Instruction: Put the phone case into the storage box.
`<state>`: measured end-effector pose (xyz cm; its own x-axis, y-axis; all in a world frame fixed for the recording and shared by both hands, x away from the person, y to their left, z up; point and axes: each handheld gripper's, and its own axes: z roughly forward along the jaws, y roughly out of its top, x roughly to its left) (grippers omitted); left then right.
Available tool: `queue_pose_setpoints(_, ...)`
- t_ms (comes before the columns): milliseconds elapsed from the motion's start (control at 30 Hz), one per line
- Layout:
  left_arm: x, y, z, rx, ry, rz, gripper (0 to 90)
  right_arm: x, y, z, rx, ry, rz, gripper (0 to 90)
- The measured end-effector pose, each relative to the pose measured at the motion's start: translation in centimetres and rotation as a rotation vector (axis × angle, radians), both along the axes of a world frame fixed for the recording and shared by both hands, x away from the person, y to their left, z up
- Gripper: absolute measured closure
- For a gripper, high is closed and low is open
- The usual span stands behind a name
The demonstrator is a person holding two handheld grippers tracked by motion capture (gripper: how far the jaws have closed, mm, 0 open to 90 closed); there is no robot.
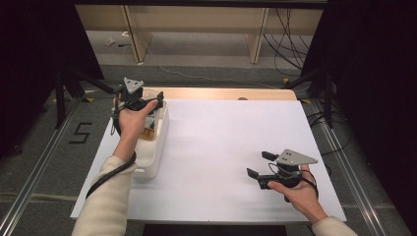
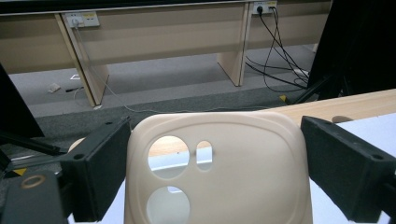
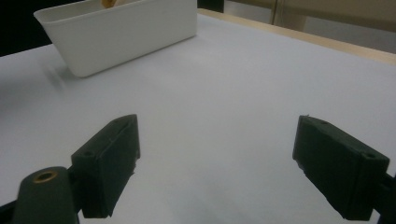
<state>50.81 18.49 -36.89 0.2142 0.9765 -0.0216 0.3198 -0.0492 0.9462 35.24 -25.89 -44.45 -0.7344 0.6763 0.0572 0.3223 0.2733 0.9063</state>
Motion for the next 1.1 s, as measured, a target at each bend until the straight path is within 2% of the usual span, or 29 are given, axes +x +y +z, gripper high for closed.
queue_pose_setpoints(1100, 0.44, 0.36, -0.93, -0.022, 0.026, 0.004, 11.1, 0.01, 0.03, -0.04, 0.002, 0.002, 0.003, 15.8)
